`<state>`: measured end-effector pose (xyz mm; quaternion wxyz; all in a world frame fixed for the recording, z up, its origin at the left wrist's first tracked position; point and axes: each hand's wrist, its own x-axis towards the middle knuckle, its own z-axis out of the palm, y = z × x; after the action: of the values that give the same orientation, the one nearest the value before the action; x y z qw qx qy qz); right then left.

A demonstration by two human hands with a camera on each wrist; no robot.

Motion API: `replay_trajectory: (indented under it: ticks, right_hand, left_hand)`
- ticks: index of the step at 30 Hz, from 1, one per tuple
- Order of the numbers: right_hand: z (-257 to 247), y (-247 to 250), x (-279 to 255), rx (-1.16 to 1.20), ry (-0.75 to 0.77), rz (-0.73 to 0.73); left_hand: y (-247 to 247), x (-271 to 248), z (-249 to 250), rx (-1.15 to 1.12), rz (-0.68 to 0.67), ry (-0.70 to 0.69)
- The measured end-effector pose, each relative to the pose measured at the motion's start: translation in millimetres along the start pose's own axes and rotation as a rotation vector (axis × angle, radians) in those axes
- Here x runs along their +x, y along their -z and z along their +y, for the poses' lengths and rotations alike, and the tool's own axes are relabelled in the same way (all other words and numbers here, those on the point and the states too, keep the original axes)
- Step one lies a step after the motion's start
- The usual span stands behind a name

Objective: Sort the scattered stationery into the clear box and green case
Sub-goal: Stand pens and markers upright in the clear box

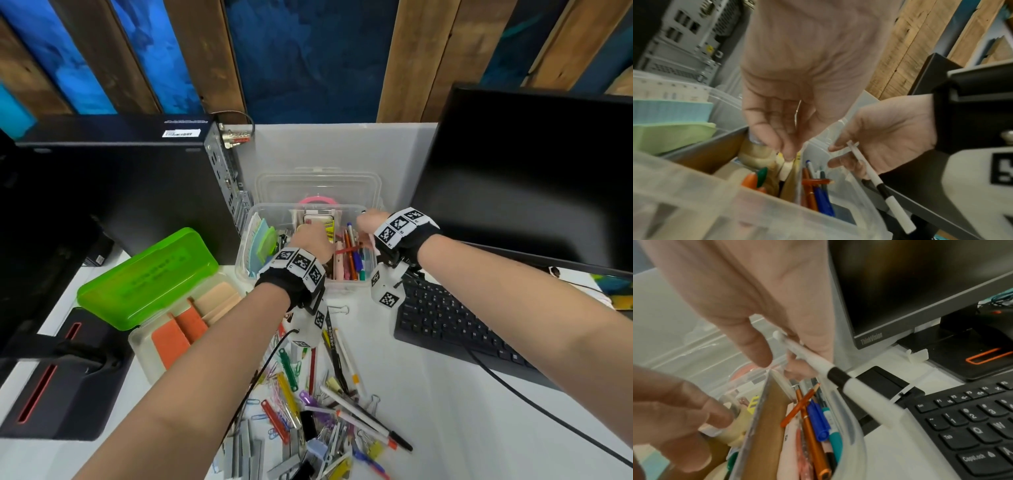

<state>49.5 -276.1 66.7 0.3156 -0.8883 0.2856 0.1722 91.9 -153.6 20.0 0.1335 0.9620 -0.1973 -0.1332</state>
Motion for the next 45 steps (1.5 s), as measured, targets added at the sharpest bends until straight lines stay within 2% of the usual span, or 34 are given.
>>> replay_trajectory:
  ticks: [3, 6, 14, 17, 20, 24, 29, 35, 38, 41, 43, 45]
  right_hand:
    - [-4.1, -4.8, -4.9, -0.07, 0.024, -0.014]
    - [1.7, -17.0, 4.2, 0.046, -0.002, 0.052]
    - [17.7, -11.4, 7.4, 0.022, 0.107, 0.055]
    - [28.6, -4.8, 11.6, 0.113, 0.136, 0.113]
    - [39.4, -3.6, 15.8, 0.201, 0.12, 0.141]
    - [47.7, -5.8, 20.4, 0.207, 0.125, 0.13]
    - [52.0, -6.5, 24.3, 0.206, 0.138, 0.118]
    - [52.9, -3.9, 20.0, 0.216, 0.164, 0.135]
    - [56.0, -13.0, 13.8, 0.208, 0.172, 0.152]
    - [60.6, -24.7, 4.6, 0.117, 0.234, 0.242]
    - [62.3, -32.7, -8.1, 0.118, 0.313, 0.302]
    - [63.2, -43.9, -28.1, 0.148, 0.415, 0.358]
  left_hand:
    - [-7.2, -1.2, 1.6, 0.088, 0.08, -0.139]
    - [-15.3, 3.5, 9.9, 0.22, 0.115, -0.239]
    - [-13.1, 28.6, 35.7, 0.425, -0.037, -0.314]
    - [-16.0, 33.9, 44.9, 0.533, -0.106, -0.316]
    - [-18.7, 37.1, 52.0, 0.609, -0.119, -0.337]
    - [-20.1, 38.6, 57.5, 0.499, -0.151, -0.37]
    - [-11.2, 37.7, 47.3, 0.38, -0.132, -0.475]
    - [-0.8, 20.5, 34.9, 0.387, -0.056, -0.64]
    - [-6.1, 5.8, 25.7, 0.416, -0.102, -0.618]
    - [-10.6, -10.9, 20.7, 0.381, -0.095, -0.566]
    - [-11.1, -25.1, 17.5, 0.288, -0.008, -0.532]
    - [-13.6, -41.0, 11.7, 0.222, 0.138, -0.486]
